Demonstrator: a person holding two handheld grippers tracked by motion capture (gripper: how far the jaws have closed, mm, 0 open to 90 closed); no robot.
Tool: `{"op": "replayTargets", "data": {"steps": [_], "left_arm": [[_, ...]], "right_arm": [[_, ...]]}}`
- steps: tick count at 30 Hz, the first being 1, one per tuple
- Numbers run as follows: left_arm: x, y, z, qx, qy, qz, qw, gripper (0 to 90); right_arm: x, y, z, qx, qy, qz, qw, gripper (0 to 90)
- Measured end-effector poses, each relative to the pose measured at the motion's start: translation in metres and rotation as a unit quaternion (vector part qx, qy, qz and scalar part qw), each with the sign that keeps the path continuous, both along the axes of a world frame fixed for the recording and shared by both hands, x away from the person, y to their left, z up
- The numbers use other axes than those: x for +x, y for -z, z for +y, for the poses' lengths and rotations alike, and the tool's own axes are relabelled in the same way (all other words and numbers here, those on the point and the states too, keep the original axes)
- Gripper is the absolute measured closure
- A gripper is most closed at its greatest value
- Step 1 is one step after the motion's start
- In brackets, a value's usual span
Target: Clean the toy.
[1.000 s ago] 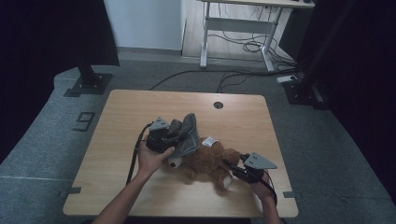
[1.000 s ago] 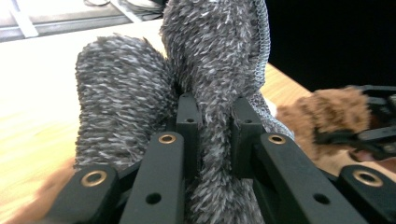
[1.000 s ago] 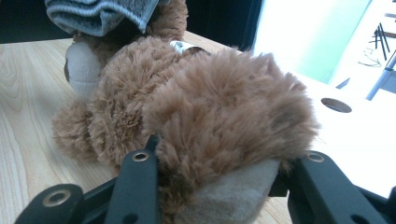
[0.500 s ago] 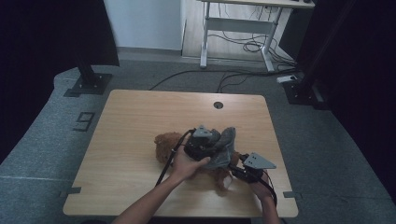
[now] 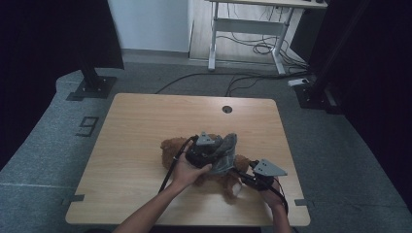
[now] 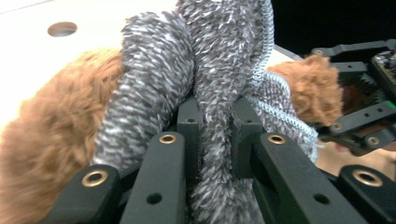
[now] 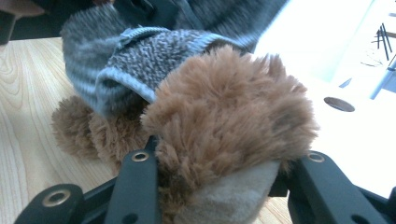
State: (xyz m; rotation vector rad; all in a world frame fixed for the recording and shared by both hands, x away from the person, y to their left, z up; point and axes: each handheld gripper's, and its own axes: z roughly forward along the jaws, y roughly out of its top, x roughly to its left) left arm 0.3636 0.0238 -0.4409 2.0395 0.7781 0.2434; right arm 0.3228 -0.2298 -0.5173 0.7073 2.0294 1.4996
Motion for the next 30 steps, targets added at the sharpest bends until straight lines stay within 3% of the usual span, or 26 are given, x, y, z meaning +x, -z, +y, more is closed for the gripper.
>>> {"op": "replayTargets", "data": {"steps": [8,13,19,23,26,30], "left_arm": [[0.009,-0.003,0.039,-0.025,-0.043,0.002,0.9988,77.5],[0.017,-0.004,0.077,-0.039,-0.075,0.012,0.9964,77.6],[0.016,-0.007,0.12,-0.059,-0.117,-0.001,0.9914,77.5],[0.022,-0.002,0.15,-0.064,-0.144,0.012,0.9874,77.6],[0.023,0.002,0.163,-0.062,-0.155,0.02,0.9857,77.5],[0.023,0.002,0.165,-0.062,-0.158,0.019,0.9853,77.5]], "right_arm": [[-0.001,0.001,-0.001,-0.003,0.001,-0.004,1.0,58.9],[-0.001,0.001,-0.002,-0.001,0.0,-0.003,1.0,58.9],[0.0,0.001,-0.002,0.001,0.001,0.001,1.0,58.9],[0.0,0.001,-0.003,0.001,0.002,0.001,1.0,58.9],[0.0,0.001,-0.003,0.002,0.002,0.001,1.0,58.9],[0.0,0.002,-0.003,0.002,0.003,0.002,1.0,58.8]]}}
